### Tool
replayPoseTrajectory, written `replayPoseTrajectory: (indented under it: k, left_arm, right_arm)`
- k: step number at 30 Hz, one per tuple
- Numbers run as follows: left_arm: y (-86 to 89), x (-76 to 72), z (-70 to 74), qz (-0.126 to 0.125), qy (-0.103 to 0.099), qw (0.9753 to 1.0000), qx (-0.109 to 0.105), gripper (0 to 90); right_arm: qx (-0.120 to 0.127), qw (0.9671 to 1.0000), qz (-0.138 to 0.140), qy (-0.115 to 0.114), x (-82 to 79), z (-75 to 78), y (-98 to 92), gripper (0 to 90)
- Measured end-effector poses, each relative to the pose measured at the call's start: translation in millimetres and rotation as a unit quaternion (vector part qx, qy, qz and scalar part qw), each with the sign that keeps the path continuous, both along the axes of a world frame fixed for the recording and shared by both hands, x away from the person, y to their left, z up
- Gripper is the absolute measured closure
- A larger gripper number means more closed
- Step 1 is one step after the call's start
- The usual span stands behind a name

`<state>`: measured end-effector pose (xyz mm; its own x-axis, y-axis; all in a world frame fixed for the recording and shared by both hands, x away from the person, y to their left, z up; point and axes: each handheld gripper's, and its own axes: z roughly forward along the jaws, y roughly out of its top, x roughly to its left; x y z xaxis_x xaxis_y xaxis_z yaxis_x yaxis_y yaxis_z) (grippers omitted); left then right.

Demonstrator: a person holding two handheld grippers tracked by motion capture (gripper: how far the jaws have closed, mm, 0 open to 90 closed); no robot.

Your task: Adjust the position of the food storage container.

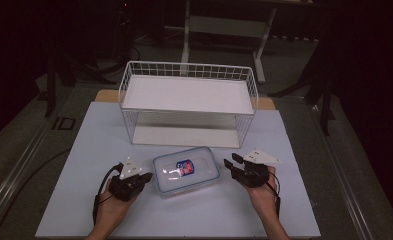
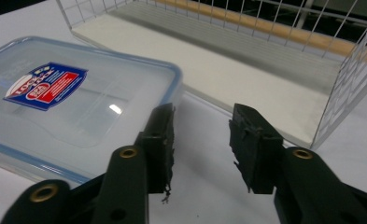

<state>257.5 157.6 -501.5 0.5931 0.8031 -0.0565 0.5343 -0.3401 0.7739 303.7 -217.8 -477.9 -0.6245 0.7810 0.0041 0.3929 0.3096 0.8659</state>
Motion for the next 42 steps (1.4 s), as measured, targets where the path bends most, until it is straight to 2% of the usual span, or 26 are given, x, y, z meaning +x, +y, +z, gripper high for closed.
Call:
replayPoseTrajectory:
  k: [4, 6, 9, 11, 15, 17, 18, 21, 22, 26, 33, 42]
  left_arm:
    - [-5.5, 10.1, 1.9, 0.006, -0.009, 0.9999, -0.006, 89.8]
    - [-7.1, 12.1, 1.2, 0.007, -0.013, 0.9999, -0.005, 89.8]
    - [-6.6, 11.1, -0.6, 0.006, -0.01, 0.9999, 0.0, 89.8]
    - [-5.2, 9.9, -2.5, 0.004, -0.004, 1.0, 0.001, 89.8]
    - [-5.8, 8.5, -3.9, 0.0, 0.0, 1.0, 0.002, 89.8]
    - [-4.4, 8.9, -3.4, 0.0, 0.002, 1.0, -0.007, 89.8]
    - [-4.1, 9.2, -3.5, 0.0, 0.002, 1.0, -0.008, 89.8]
    - [-3.6, 10.5, -4.8, 0.003, 0.004, 1.0, -0.006, 89.8]
    - [-3.2, 11.1, -5.0, 0.006, 0.006, 0.9999, -0.006, 89.8]
    - [-1.5, 13.4, -6.1, 0.011, 0.01, 0.9999, -0.008, 89.8]
    - [-2.7, 20.4, -13.6, 0.02, 0.024, 0.9995, 0.004, 89.8]
    - [2.4, 27.8, -15.1, 0.034, 0.028, 0.9989, -0.012, 89.8]
  right_arm:
    - [-0.003, 1.0, 0.001, 0.009, 3.6, -4.7, 0.7, 66.5]
    - [-0.007, 0.9998, 0.002, 0.016, 6.3, -7.7, 1.3, 73.3]
    - [-0.012, 0.9994, 0.006, 0.031, 10.1, -12.5, 3.2, 84.3]
    - [-0.018, 0.999, 0.007, 0.04, 12.9, -15.7, 5.0, 87.0]
    - [-0.023, 0.9981, 0.012, 0.056, 18.0, -23.5, 8.7, 87.0]
    - [-0.025, 0.9975, 0.023, 0.063, 18.9, -26.6, 11.3, 87.2]
    - [-0.026, 0.9971, 0.03, 0.065, 18.2, -27.3, 13.1, 89.9]
    - [-0.031, 0.9971, 0.031, 0.063, 16.7, -26.6, 14.1, 90.0]
    - [-0.024, 0.9967, 0.039, 0.067, 15.2, -25.6, 12.6, 90.0]
    - [-0.026, 0.9963, 0.044, 0.07, 10.3, -24.0, 12.8, 90.0]
    - [-0.032, 0.9943, 0.056, 0.085, -3.5, -19.6, 14.0, 90.0]
    - [-0.039, 0.9923, 0.067, 0.097, -12.4, -16.6, 17.4, 90.0]
